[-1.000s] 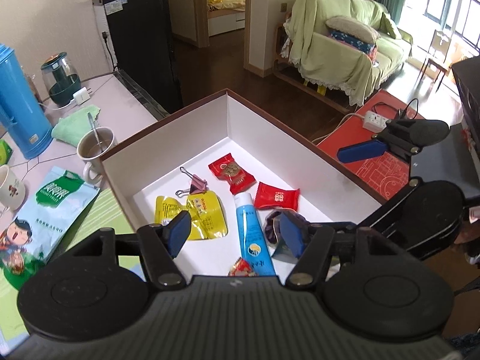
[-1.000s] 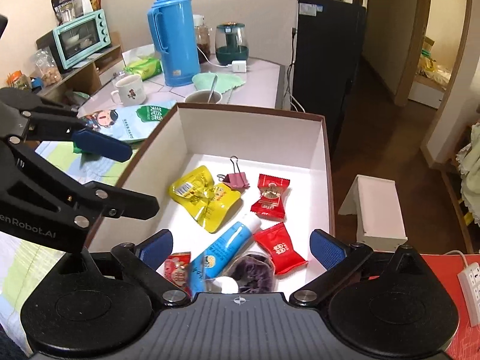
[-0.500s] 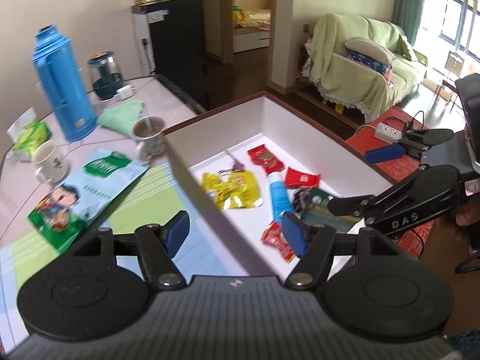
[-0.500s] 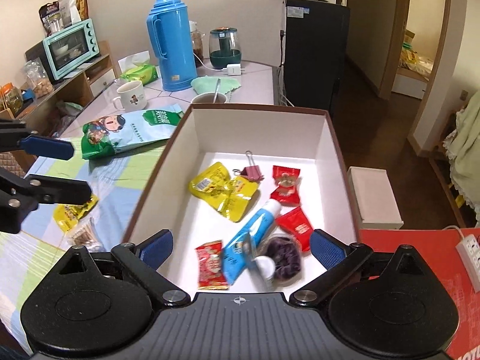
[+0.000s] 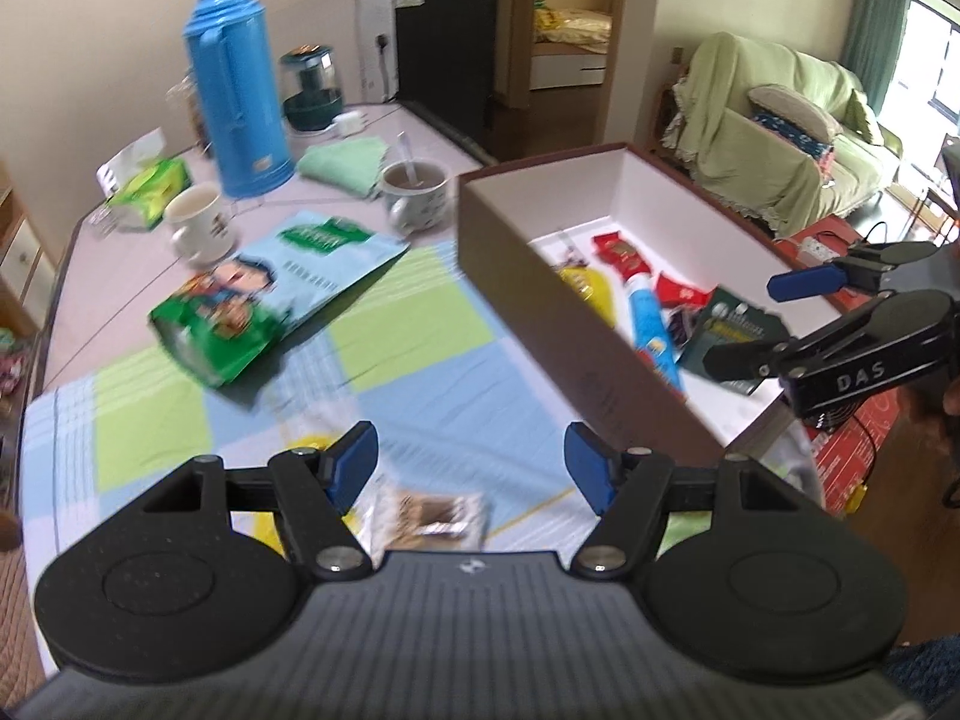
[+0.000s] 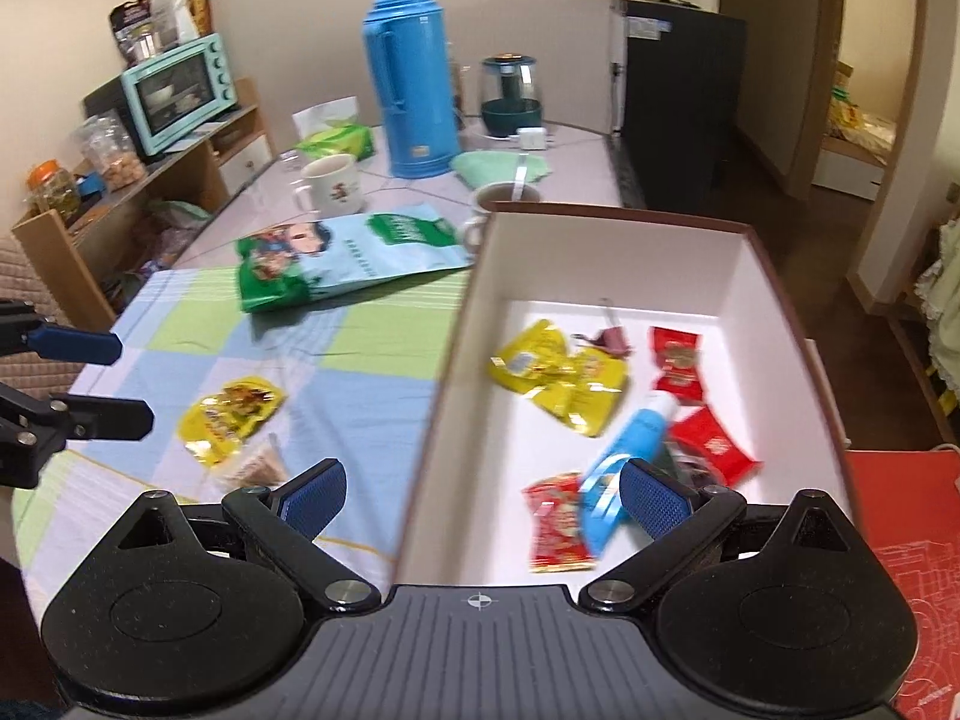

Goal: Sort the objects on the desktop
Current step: 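Withdraw both tools from the box back toward the table, then grasp the yellow snack pouch with the left tool while the right tool grasps the cotton swab bag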

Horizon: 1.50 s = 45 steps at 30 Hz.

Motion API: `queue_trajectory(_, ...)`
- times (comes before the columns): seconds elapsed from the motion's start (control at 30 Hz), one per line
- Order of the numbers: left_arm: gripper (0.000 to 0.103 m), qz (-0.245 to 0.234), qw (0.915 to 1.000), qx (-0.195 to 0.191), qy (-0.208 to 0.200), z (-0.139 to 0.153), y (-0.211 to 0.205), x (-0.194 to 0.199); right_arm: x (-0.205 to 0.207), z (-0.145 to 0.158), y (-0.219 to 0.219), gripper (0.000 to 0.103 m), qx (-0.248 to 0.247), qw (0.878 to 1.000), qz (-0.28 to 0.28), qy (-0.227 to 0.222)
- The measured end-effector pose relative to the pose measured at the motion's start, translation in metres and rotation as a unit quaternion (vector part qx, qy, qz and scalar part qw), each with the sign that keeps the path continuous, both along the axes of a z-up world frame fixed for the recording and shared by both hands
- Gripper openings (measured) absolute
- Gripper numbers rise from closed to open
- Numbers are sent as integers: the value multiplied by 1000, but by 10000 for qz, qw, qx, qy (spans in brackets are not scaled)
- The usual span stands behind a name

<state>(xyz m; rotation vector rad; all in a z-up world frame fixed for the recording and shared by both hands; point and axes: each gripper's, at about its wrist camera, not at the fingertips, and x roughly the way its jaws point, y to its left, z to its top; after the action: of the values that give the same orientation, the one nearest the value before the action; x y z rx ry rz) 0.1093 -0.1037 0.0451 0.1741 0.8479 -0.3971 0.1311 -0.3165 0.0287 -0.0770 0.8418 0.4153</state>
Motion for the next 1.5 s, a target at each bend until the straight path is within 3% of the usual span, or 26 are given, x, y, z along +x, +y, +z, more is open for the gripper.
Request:
queue_trajectory(0.57,66,818,9946,96,632,-43,89,-7,6,-30,103,100,-43,9939,1070,262)
queue_trajectory(1.5,66,1122,9821,178,1504,-100,117,44,55,-111,164,100,-590,9691,2109,1136)
